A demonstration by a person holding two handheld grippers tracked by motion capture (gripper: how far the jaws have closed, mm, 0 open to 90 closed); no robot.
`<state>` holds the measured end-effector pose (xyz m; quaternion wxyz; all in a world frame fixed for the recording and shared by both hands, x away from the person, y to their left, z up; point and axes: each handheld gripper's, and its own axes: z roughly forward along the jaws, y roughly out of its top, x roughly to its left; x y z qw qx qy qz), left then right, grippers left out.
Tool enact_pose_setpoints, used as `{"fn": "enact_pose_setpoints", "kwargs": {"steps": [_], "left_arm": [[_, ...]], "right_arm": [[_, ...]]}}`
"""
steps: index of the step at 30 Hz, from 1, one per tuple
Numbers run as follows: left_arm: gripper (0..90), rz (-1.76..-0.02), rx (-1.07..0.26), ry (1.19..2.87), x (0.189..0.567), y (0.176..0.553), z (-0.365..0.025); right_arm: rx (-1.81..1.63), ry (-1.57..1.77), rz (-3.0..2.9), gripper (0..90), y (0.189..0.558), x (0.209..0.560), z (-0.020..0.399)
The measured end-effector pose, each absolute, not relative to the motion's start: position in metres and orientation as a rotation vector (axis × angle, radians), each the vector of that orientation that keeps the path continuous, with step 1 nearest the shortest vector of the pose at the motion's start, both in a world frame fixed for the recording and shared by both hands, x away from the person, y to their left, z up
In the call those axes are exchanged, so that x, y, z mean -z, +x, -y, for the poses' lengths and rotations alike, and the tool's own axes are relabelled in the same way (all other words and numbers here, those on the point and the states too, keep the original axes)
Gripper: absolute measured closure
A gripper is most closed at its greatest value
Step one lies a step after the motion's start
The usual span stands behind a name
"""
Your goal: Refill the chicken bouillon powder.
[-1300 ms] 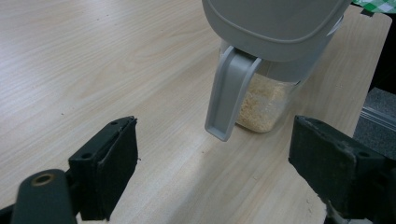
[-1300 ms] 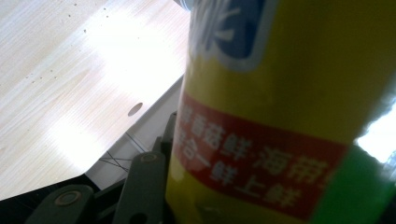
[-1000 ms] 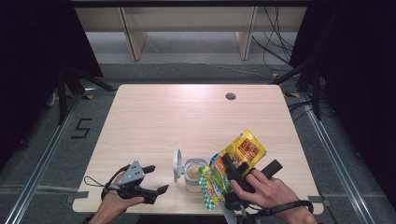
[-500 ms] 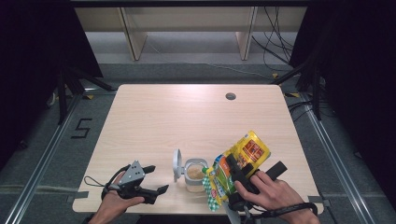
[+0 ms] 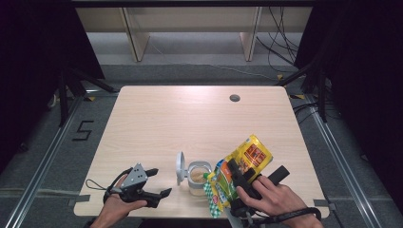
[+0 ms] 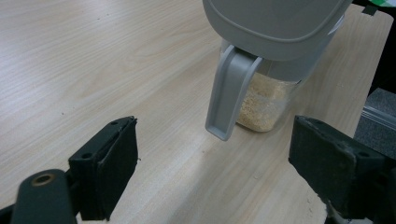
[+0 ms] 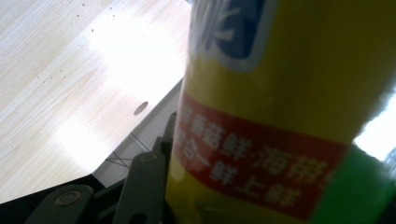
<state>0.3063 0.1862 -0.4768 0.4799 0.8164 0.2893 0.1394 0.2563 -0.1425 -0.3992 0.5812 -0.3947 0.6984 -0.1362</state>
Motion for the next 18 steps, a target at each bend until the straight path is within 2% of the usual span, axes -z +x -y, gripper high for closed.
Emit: {"fn": "enact_pose_setpoints", "kwargs": {"steps": [18], "left_arm": [[15.2,-0.701,-0.340,1.987,0.4770,0.3067,-0.1865]], "right_arm": [[0.328,-0.895,-1.626,63.4,0.2623,0.3988,0.1432]]}}
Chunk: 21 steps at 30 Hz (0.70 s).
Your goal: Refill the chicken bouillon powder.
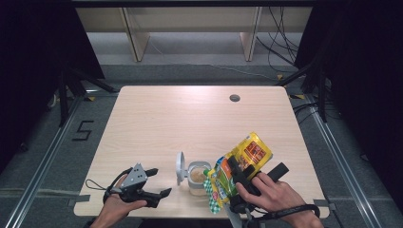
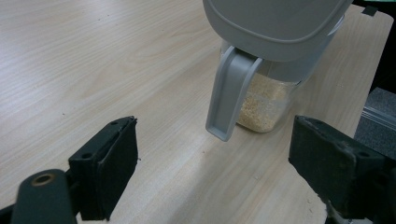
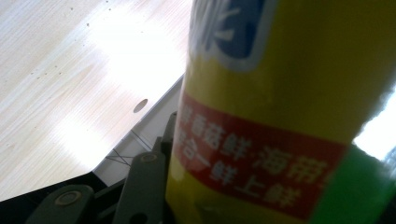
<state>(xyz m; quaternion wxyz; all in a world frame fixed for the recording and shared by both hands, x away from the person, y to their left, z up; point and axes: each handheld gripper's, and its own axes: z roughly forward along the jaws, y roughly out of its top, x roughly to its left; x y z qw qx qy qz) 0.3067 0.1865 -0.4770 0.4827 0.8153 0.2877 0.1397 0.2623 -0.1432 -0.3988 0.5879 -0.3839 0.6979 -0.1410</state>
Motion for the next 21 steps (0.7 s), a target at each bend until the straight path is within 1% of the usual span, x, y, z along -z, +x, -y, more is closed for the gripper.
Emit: {"fn": "enact_pose_setpoints", "kwargs": {"steps": [13,21], "left_arm": [[15.1,-0.707,-0.346,1.993,0.4766,0.3064,-0.1865],[15.1,-0.706,-0.347,1.994,0.4765,0.3064,-0.1865]], "right_arm": [[0.333,-0.891,-1.635,63.4,0.2572,0.4004,0.1481],[0.332,-0.923,-1.640,63.4,0.2554,0.3998,0.1435]]}}
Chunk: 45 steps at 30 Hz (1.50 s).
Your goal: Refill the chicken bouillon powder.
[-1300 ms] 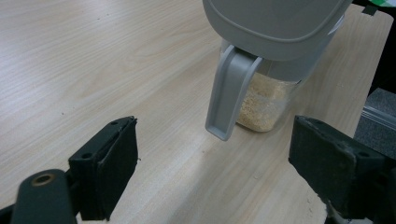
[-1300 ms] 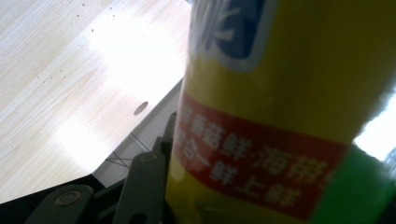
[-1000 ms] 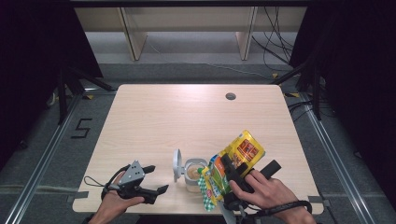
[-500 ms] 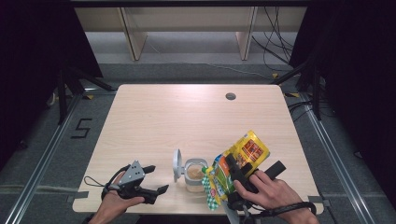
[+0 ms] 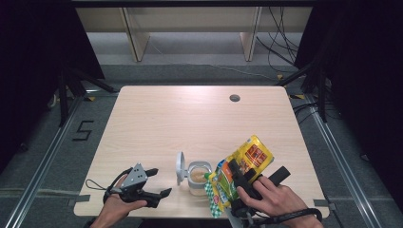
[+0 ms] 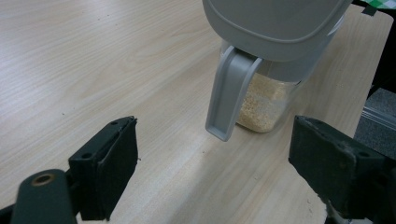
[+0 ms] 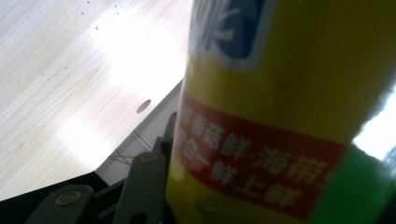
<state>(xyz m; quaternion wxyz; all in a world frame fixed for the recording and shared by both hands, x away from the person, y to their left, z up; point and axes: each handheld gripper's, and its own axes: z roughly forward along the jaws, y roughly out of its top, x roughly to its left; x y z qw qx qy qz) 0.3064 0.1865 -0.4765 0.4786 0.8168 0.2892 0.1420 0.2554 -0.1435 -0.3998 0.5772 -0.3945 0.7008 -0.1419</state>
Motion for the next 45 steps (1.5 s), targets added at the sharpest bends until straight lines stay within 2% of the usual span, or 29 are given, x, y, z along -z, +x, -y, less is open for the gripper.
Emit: {"fn": "enact_pose_setpoints", "kwargs": {"steps": [18,33,45], "left_arm": [[15.1,-0.702,-0.343,1.987,0.476,0.307,-0.187],[15.2,-0.706,-0.334,1.983,0.477,0.307,-0.186],[15.1,-0.708,-0.334,1.984,0.477,0.306,-0.187]], "right_arm": [[0.324,-0.923,-1.640,63.4,0.266,0.398,0.138],[0.334,-0.904,-1.636,63.5,0.256,0.399,0.149],[0.323,-0.925,-1.645,63.5,0.260,0.399,0.139]]}}
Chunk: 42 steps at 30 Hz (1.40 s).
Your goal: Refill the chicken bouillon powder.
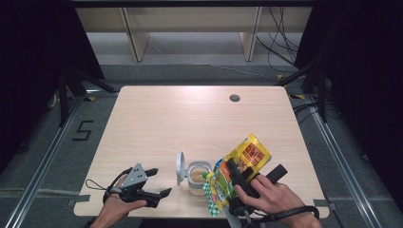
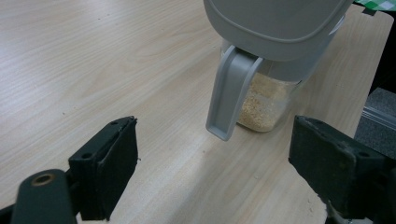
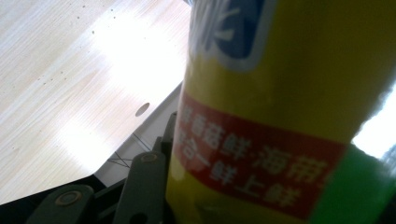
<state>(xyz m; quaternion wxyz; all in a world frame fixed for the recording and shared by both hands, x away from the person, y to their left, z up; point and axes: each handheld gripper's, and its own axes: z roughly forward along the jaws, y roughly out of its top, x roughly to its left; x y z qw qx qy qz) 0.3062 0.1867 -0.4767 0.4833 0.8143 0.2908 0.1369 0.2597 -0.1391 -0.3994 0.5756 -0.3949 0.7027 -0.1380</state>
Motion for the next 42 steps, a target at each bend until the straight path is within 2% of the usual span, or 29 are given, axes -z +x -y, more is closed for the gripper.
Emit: {"fn": "enact_pose_setpoints", "kwargs": {"steps": [8,26,33,42], "left_arm": [[15.2,-0.712,-0.333,1.979,0.477,0.306,-0.187],[15.1,-0.704,-0.338,1.989,0.477,0.307,-0.187],[15.2,-0.707,-0.337,1.984,0.477,0.306,-0.187],[15.1,-0.709,-0.336,1.980,0.477,0.306,-0.187]], "right_arm": [[0.338,-0.948,-1.643,63.4,0.269,0.398,0.138],[0.335,-0.930,-1.659,63.5,0.257,0.398,0.142],[0.319,-0.950,-1.647,63.5,0.263,0.397,0.133],[0.327,-0.912,-1.645,63.5,0.265,0.396,0.142]]}}
